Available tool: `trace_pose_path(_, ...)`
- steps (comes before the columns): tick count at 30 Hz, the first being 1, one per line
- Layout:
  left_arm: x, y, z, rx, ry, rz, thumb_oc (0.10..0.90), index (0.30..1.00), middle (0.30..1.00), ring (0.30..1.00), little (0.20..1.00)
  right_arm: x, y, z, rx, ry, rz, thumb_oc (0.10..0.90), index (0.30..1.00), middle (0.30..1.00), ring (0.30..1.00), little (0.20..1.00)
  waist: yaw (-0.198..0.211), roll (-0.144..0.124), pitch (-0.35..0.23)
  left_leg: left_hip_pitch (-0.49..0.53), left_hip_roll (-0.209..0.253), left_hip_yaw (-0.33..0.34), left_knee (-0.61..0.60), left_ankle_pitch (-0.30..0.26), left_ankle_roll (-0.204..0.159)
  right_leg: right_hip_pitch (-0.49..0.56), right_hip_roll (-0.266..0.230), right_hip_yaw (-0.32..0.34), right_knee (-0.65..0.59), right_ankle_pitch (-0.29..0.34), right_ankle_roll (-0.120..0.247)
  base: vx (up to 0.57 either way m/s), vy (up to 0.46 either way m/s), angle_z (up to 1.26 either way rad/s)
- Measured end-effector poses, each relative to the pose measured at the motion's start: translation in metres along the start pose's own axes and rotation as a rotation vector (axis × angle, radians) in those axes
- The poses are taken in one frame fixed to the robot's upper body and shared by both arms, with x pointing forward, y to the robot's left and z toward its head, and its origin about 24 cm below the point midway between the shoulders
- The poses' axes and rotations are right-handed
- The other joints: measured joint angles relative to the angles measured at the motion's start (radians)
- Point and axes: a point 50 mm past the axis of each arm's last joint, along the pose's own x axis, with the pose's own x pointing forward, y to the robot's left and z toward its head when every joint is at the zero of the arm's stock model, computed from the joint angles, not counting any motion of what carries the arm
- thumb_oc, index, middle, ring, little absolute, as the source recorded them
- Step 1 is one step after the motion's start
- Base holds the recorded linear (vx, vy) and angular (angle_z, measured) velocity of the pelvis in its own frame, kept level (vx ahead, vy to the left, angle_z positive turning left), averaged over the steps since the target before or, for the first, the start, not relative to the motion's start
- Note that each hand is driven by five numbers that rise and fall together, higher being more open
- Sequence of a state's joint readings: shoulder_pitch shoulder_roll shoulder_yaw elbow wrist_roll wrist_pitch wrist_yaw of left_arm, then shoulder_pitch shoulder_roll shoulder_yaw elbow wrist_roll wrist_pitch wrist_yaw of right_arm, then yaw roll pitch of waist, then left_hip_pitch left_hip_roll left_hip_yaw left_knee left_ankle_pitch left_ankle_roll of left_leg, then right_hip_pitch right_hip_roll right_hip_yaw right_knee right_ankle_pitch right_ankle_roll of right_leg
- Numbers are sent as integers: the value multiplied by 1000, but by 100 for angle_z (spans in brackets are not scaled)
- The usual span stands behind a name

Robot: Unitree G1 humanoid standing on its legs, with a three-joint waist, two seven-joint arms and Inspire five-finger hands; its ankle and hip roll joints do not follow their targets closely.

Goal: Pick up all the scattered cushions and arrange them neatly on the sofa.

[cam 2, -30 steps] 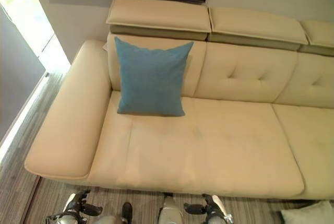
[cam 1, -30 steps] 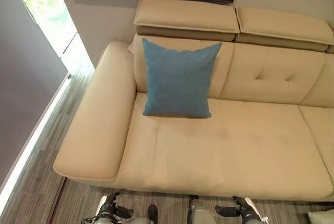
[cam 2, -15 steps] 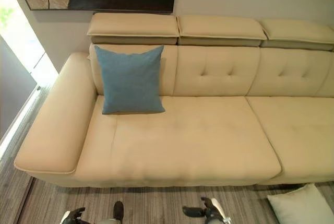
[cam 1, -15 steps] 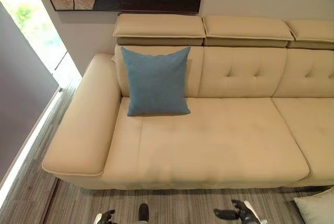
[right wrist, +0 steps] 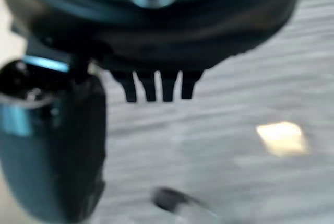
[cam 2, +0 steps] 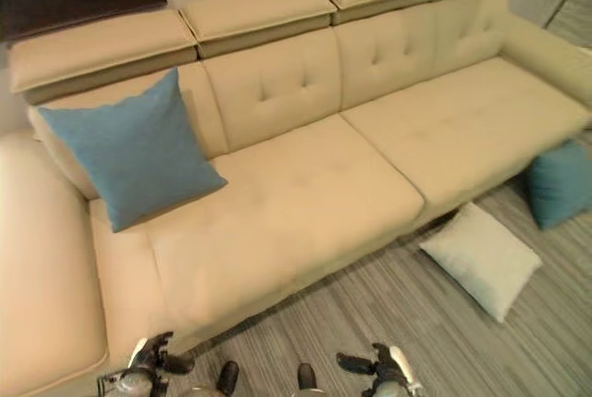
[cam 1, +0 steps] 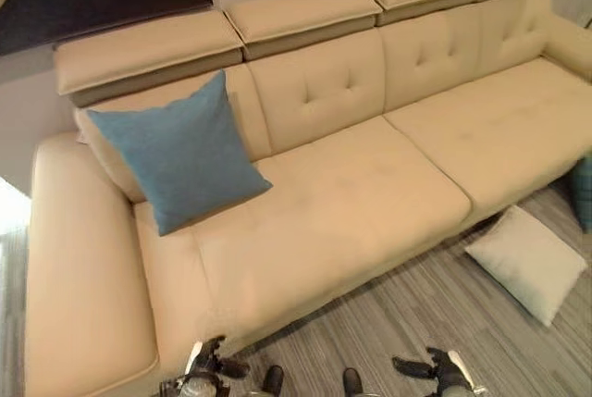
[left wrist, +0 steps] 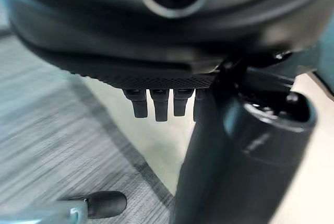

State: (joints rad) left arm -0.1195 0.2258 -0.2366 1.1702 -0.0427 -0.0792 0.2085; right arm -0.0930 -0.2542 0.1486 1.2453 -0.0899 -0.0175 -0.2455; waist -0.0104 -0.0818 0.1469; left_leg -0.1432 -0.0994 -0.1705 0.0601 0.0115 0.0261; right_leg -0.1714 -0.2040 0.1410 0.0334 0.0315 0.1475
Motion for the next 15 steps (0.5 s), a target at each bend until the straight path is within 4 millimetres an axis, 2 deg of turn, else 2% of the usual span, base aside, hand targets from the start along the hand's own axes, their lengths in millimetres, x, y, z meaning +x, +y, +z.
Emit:
trace_pose_path(1,0,1,-1,9,5,1,800,900,900,900,900,-1,3,-2,1,5,6,800,900,900,900,900,-8,-2,0,-6,0,18,5,2,5,-15,5,-15,6,8,24,-247,81,-94)
trace_pose_path(2,0,0,-2,15,7,-1,800,900,900,900,900,-2,6,-7,-1,21,14,800,900,900,900,900,-8,3,5,-7,4,37,5,9,6,-19,18,-51,18,14,23,-243,64,-86)
trace_pose_path(3,-1,-1,-3,27,4,-7,800,900,900,900,900,-4,9,-14,-6,46,21,800,900,900,900,900,16,17,17,-16,34,111,25,10,18,-30,16,-207,-3,48,-42,-163,39,-125)
trace_pose_path(4,-2,-1,-4,27,-6,-8,800,900,900,900,900,-4,9,-13,-6,44,23,800,900,900,900,900,43,38,31,-15,66,147,34,1,23,-42,15,-348,4,12,-85,-96,9,-126)
trace_pose_path(5,-2,-4,-6,23,5,-16,800,900,900,900,900,-4,6,-14,-6,42,15,800,900,900,900,900,36,65,41,-16,85,152,36,0,24,-34,24,-387,28,-9,-69,-98,-26,-81)
trace_pose_path(6,-4,-10,-9,19,19,-28,800,900,900,900,900,-3,-1,-16,-8,38,-3,800,900,900,900,900,24,97,50,1,105,155,13,11,19,-5,31,-387,100,-44,-29,-154,-46,-41)
trace_pose_path(7,-5,-9,-13,16,26,-27,800,900,900,900,900,-2,-3,-14,-6,35,-7,800,900,900,900,900,37,99,51,19,114,174,-5,14,16,1,29,-387,150,-71,-11,-163,-73,-53)
trace_pose_path(8,-7,-8,-20,5,49,-19,800,900,900,900,900,-3,-2,-21,-10,56,-5,800,900,900,900,900,52,96,50,37,129,206,-18,18,10,46,25,-401,183,-92,-10,-156,-84,-85)
trace_pose_path(9,-8,-7,-25,-4,63,-12,800,900,900,900,900,-3,-2,-19,-12,53,-5,800,900,900,900,900,79,93,51,46,141,227,-20,19,1,72,5,-455,229,-133,-14,-138,-104,-79)
trace_pose_path(10,-8,-4,-28,-1,70,-6,800,900,900,900,900,-3,-2,-20,-14,55,-4,800,900,900,900,900,85,85,49,46,148,239,-19,19,-4,110,-2,-473,196,-125,-19,-80,-167,-62)
trace_pose_path(11,-8,0,-29,3,74,3,800,900,900,900,900,-3,-1,-19,-17,49,-2,800,900,900,900,900,96,71,48,45,143,246,-15,16,-24,138,-9,-490,162,-122,-16,-28,-134,-36)
trace_pose_path(12,-8,3,-29,2,75,8,800,900,900,900,900,-2,-2,-17,-16,42,-3,800,900,900,900,900,98,65,50,43,146,252,-9,16,-31,152,2,-492,120,-127,-25,-12,-138,-40)
trace_pose_path(13,-10,-1,-36,1,93,0,800,900,900,900,900,-1,-5,-15,-17,38,-14,800,900,900,900,900,106,80,38,40,178,259,-14,19,-36,160,46,-487,80,-96,-40,-62,-207,-46)
trace_pose_path(15,-13,-4,-42,-4,107,-3,800,900,900,900,900,-1,-7,-16,-18,41,-22,800,900,900,900,900,101,97,19,59,228,263,-24,43,-82,168,100,-466,40,-96,-61,-91,-308,-50)
